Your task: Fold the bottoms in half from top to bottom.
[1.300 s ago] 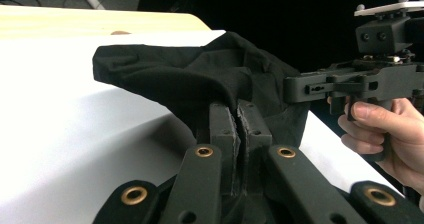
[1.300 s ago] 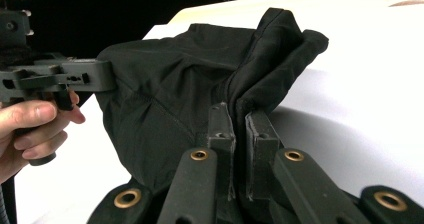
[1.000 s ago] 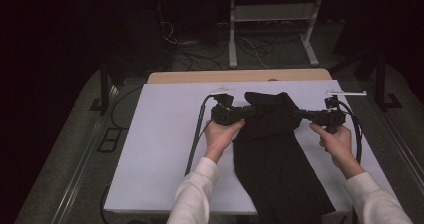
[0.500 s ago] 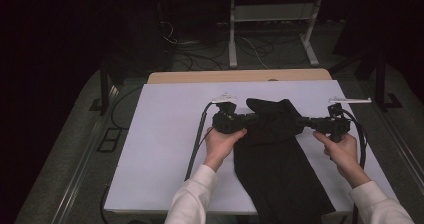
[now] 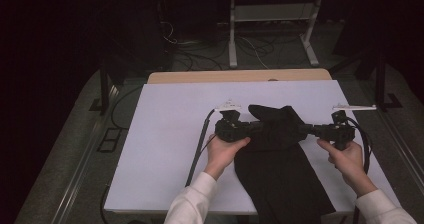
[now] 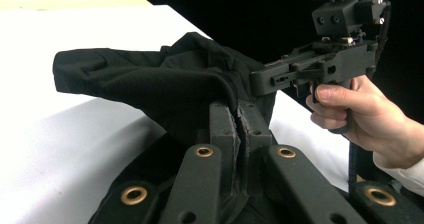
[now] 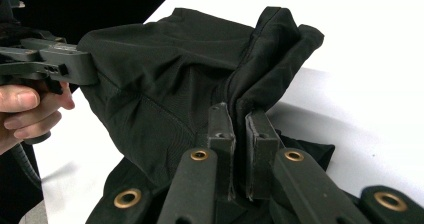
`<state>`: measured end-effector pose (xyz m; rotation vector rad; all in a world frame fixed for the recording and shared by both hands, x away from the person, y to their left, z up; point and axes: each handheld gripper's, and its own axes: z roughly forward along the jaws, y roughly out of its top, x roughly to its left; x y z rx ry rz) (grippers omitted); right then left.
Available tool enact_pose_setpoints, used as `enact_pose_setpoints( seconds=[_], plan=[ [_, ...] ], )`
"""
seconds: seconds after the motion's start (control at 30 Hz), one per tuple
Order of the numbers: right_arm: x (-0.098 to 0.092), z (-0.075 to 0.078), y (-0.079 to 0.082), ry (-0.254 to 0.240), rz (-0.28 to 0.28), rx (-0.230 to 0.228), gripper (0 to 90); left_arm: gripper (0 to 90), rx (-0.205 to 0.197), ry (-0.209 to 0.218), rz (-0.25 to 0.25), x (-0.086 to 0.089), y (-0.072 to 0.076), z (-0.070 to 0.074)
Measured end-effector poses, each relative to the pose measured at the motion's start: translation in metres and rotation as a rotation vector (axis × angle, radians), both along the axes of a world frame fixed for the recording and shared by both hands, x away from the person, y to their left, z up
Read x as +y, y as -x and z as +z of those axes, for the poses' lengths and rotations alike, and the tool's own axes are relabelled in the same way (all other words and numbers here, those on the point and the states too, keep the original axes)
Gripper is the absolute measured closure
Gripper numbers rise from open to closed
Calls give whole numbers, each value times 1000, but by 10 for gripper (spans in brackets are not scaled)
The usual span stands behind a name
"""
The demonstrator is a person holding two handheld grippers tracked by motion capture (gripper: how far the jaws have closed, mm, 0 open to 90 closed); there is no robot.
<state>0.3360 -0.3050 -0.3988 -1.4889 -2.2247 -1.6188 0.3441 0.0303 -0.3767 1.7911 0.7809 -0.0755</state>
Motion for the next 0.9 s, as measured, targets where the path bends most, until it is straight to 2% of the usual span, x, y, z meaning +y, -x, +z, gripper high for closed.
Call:
enact_pose_setpoints(
  seconds=[0.53,0.67,0.9],
  plan=[
    [1,-5,15,21,29,5,826,861,22,3,-17,8,16,-15],
    [0,-6,17,32,35,8,826,861,25,2,-29,8,20,-17],
    [0,-7,22,25,39,19,826,860,24,5,-54,6,28,-16]
  ],
)
